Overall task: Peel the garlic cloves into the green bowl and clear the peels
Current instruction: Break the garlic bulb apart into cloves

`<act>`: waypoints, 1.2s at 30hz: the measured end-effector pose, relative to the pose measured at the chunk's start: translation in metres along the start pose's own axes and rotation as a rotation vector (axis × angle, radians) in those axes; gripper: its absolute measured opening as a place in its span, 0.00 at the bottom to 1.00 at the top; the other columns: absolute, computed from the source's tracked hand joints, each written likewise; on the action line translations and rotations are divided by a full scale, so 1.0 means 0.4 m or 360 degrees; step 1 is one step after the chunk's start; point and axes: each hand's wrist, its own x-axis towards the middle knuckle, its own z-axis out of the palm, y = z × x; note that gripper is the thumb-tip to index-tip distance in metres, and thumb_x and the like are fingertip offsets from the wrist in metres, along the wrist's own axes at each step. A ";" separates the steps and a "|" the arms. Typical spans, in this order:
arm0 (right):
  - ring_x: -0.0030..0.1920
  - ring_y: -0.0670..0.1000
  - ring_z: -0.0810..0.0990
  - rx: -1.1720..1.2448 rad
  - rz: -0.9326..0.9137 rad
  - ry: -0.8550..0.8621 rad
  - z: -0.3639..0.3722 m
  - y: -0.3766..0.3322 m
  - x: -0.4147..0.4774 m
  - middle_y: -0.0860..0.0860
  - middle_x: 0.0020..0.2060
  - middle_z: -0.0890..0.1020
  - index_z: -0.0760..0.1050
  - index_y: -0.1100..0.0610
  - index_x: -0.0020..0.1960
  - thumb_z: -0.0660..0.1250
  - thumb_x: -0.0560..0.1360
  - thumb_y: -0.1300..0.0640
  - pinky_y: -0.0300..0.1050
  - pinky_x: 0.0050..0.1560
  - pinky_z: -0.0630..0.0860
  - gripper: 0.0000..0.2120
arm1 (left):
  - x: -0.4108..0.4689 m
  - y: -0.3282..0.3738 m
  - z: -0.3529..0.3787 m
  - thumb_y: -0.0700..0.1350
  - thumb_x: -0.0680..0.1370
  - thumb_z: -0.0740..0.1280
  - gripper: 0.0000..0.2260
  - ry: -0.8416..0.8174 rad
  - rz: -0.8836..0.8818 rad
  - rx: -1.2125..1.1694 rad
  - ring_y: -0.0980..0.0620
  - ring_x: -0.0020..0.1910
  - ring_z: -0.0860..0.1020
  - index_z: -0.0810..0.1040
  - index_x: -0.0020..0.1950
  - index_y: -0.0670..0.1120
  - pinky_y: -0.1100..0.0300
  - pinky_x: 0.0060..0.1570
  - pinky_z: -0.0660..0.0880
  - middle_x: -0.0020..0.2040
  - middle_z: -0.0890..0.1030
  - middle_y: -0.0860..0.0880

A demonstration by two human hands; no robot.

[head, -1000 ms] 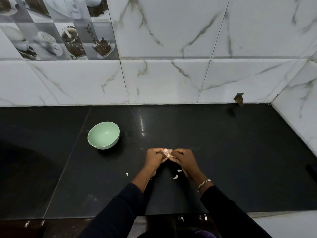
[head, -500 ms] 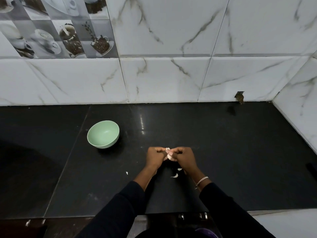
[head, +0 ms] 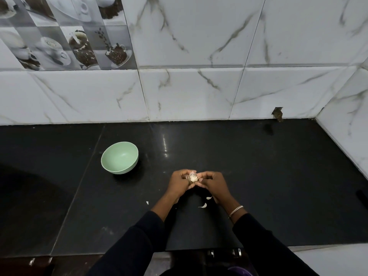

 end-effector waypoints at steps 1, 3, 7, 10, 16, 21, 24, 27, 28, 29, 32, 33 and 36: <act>0.43 0.55 0.86 -0.0006 0.0019 -0.0017 -0.001 0.002 0.002 0.63 0.44 0.85 0.80 0.71 0.50 0.63 0.75 0.76 0.41 0.46 0.84 0.08 | 0.002 -0.002 -0.003 0.23 0.75 0.62 0.18 -0.0033 -0.0006 0.0041 0.51 0.44 0.84 0.84 0.54 0.41 0.61 0.44 0.82 0.45 0.85 0.44; 0.45 0.56 0.86 -0.0035 0.0035 -0.0050 -0.003 0.004 0.005 0.65 0.46 0.84 0.80 0.70 0.50 0.63 0.73 0.77 0.43 0.48 0.84 0.10 | 0.004 -0.008 -0.009 0.24 0.74 0.65 0.17 -0.0058 0.0005 0.0152 0.49 0.45 0.83 0.84 0.54 0.42 0.57 0.48 0.83 0.45 0.84 0.44; 0.46 0.55 0.85 -0.0211 -0.0014 -0.0087 -0.009 0.007 0.002 0.62 0.46 0.86 0.83 0.64 0.51 0.68 0.72 0.74 0.50 0.53 0.82 0.12 | 0.003 -0.019 -0.014 0.33 0.75 0.72 0.09 0.0006 0.0065 0.0389 0.48 0.42 0.84 0.84 0.52 0.44 0.51 0.47 0.83 0.45 0.85 0.40; 0.45 0.54 0.85 -0.0357 -0.0050 -0.0078 -0.012 0.007 -0.004 0.61 0.46 0.86 0.84 0.63 0.52 0.71 0.71 0.72 0.51 0.52 0.82 0.11 | 0.004 -0.022 -0.011 0.36 0.76 0.74 0.05 0.0081 0.0138 0.0554 0.49 0.37 0.84 0.85 0.50 0.43 0.54 0.39 0.83 0.42 0.86 0.40; 0.43 0.53 0.87 -0.0609 -0.0141 -0.0070 -0.021 0.008 -0.013 0.51 0.40 0.88 0.86 0.48 0.46 0.71 0.71 0.64 0.52 0.50 0.83 0.12 | 0.004 -0.021 -0.003 0.36 0.79 0.69 0.03 0.0036 0.0140 0.0577 0.49 0.39 0.85 0.83 0.51 0.40 0.53 0.43 0.84 0.44 0.86 0.40; 0.45 0.55 0.87 -0.0554 -0.0090 -0.0129 -0.022 -0.005 -0.022 0.54 0.40 0.88 0.86 0.54 0.47 0.73 0.72 0.64 0.53 0.53 0.83 0.07 | 0.005 -0.024 -0.002 0.33 0.79 0.68 0.04 0.0060 0.0182 0.0577 0.57 0.32 0.83 0.83 0.51 0.35 0.67 0.33 0.79 0.42 0.84 0.38; 0.43 0.54 0.87 -0.0589 -0.0109 -0.0078 -0.019 -0.010 -0.026 0.53 0.38 0.87 0.86 0.54 0.45 0.72 0.70 0.64 0.53 0.51 0.83 0.08 | 0.009 -0.028 -0.002 0.32 0.78 0.68 0.04 0.0063 0.0188 0.0537 0.53 0.36 0.85 0.82 0.50 0.35 0.66 0.35 0.80 0.43 0.84 0.36; 0.37 0.48 0.86 -0.0625 -0.0163 0.0007 -0.006 -0.015 -0.031 0.52 0.35 0.87 0.86 0.55 0.41 0.72 0.66 0.61 0.47 0.42 0.81 0.06 | 0.013 -0.028 0.002 0.33 0.78 0.69 0.03 0.0069 0.0195 0.0478 0.46 0.40 0.86 0.83 0.48 0.36 0.62 0.37 0.82 0.45 0.84 0.35; 0.35 0.46 0.85 -0.0639 -0.0188 0.0034 -0.002 -0.015 -0.033 0.52 0.34 0.86 0.85 0.55 0.41 0.72 0.66 0.61 0.44 0.40 0.80 0.06 | 0.014 -0.029 0.003 0.33 0.78 0.69 0.03 0.0072 0.0194 0.0455 0.46 0.40 0.86 0.83 0.48 0.37 0.62 0.38 0.82 0.44 0.85 0.35; 0.35 0.45 0.84 -0.0641 -0.0206 0.0056 0.001 -0.014 -0.033 0.51 0.34 0.86 0.85 0.55 0.40 0.72 0.66 0.61 0.43 0.39 0.79 0.05 | 0.012 -0.026 0.004 0.33 0.79 0.69 0.04 0.0073 0.0188 0.0432 0.46 0.40 0.86 0.83 0.48 0.37 0.62 0.38 0.82 0.44 0.85 0.36; 0.35 0.46 0.84 -0.0616 -0.0260 0.0115 0.001 -0.012 -0.033 0.50 0.34 0.86 0.84 0.55 0.40 0.71 0.66 0.61 0.43 0.39 0.80 0.05 | 0.013 -0.020 0.005 0.33 0.79 0.68 0.04 0.0067 0.0148 0.0329 0.46 0.41 0.87 0.83 0.48 0.39 0.59 0.41 0.83 0.44 0.85 0.38; 0.35 0.46 0.84 -0.0631 -0.0285 0.0138 -0.001 -0.012 -0.033 0.50 0.34 0.86 0.84 0.54 0.40 0.71 0.67 0.62 0.42 0.39 0.79 0.05 | 0.016 -0.021 0.005 0.33 0.79 0.68 0.04 0.0064 0.0121 0.0291 0.45 0.41 0.87 0.83 0.49 0.38 0.56 0.44 0.83 0.44 0.85 0.38; 0.38 0.49 0.86 -0.0653 -0.0313 0.0155 -0.008 -0.007 -0.031 0.51 0.35 0.86 0.81 0.54 0.38 0.70 0.68 0.61 0.46 0.41 0.80 0.03 | 0.021 -0.026 0.004 0.34 0.80 0.67 0.03 0.0054 0.0051 0.0179 0.42 0.43 0.87 0.81 0.50 0.35 0.49 0.50 0.83 0.45 0.86 0.37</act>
